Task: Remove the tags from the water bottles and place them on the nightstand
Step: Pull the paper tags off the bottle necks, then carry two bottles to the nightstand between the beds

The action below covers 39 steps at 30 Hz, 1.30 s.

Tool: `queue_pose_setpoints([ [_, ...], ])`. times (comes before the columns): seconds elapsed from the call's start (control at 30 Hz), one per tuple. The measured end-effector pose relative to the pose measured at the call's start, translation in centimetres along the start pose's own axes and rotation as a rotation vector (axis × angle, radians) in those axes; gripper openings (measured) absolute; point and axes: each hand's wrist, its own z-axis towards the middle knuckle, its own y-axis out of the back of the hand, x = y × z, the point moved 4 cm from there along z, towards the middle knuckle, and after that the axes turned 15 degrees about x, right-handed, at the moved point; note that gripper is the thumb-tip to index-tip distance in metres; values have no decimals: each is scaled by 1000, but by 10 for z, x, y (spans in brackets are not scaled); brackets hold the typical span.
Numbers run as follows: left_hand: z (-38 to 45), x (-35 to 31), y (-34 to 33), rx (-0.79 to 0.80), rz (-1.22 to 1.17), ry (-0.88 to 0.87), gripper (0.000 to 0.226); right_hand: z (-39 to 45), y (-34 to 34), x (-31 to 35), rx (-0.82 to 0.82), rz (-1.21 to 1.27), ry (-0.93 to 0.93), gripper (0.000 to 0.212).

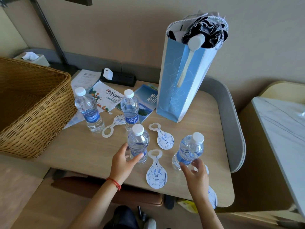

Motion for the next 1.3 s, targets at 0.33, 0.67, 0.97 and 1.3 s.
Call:
queue_pose_setpoints([
  [0.33, 7, -14, 1, -6, -130, -88, 58, 15, 8, 28, 32, 165, 150, 51],
  [0.67, 11, -30, 6, -23, -136, -126, 63, 14, 12, 42, 16, 163, 270, 65],
  [0.97, -1, -48, 31, -67, -234, -199, 34, -3, -2, 79, 124, 253, 353, 48],
  [1.3, -53, -50, 135, -233, -383, -235, 26, -26, -85, 169, 412, 287, 489, 33],
])
